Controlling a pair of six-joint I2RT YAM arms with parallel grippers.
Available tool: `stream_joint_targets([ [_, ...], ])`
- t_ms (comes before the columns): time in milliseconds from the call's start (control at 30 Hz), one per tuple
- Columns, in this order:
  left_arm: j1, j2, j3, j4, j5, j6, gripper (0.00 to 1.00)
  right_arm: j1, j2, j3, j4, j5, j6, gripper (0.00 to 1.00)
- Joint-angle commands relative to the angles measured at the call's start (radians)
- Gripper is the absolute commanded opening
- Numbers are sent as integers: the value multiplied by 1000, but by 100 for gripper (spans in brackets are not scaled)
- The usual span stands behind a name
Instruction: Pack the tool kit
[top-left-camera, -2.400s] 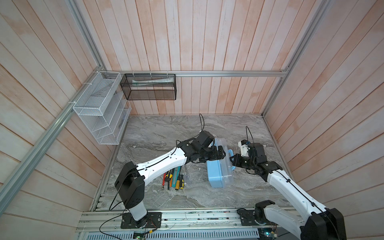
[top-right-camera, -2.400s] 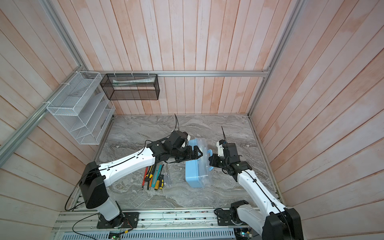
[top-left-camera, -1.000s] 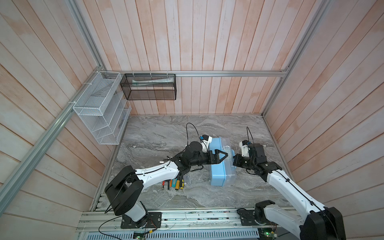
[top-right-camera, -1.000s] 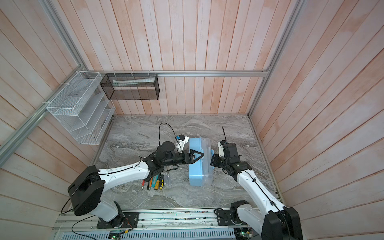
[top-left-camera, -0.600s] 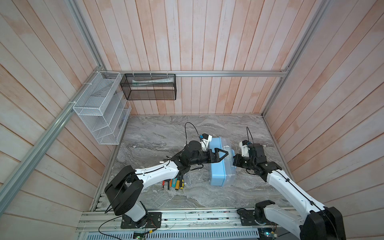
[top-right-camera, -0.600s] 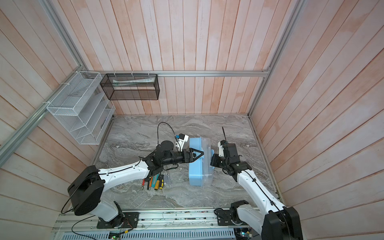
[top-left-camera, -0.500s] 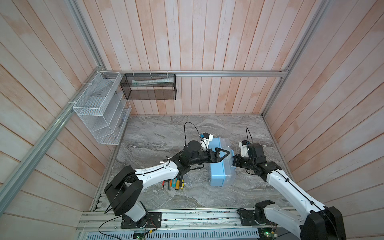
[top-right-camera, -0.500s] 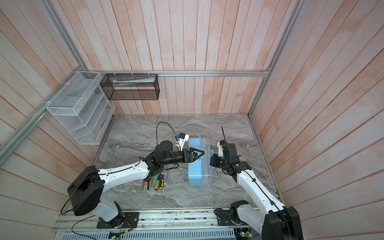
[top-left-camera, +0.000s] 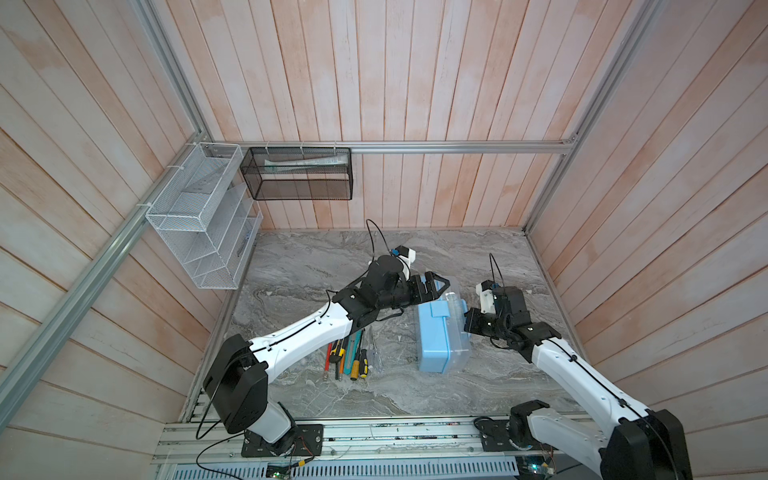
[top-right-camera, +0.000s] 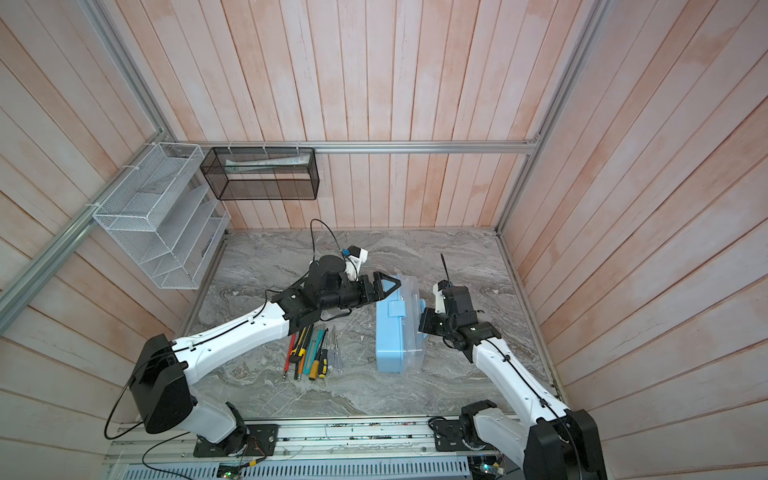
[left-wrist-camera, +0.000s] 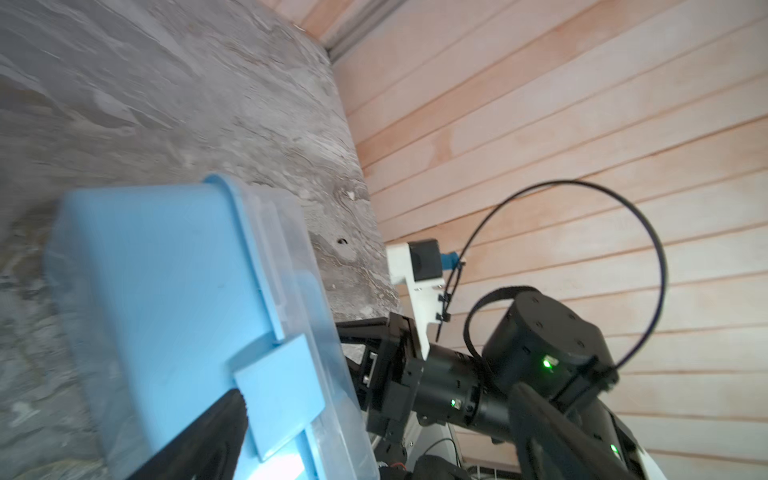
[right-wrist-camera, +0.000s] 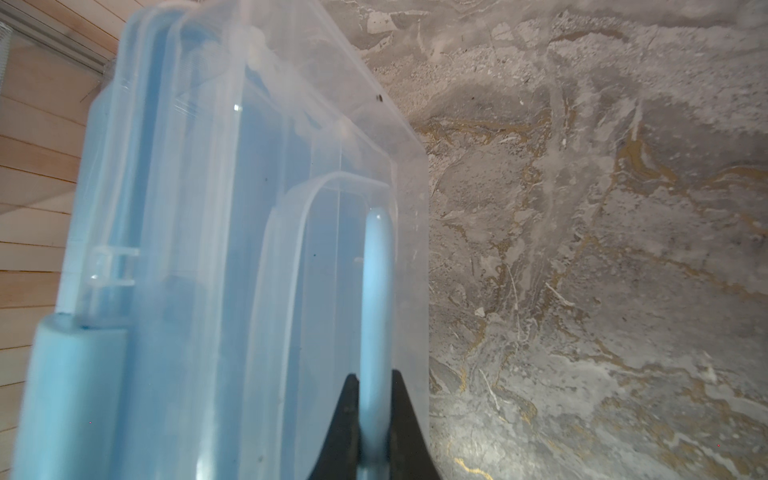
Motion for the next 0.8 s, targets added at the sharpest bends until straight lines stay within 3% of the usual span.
stream_joint_targets([
  [0,-12,36,93,-338,-70,16,100,7,9,27,-27,35,-26,0],
  [333,-101,222,347,-533,-64,48,100,30,35,50,-46,72,-32,0],
  [767,-104,263,365,-583,-58,64,100,39,9,62,-41,74,-26,0],
])
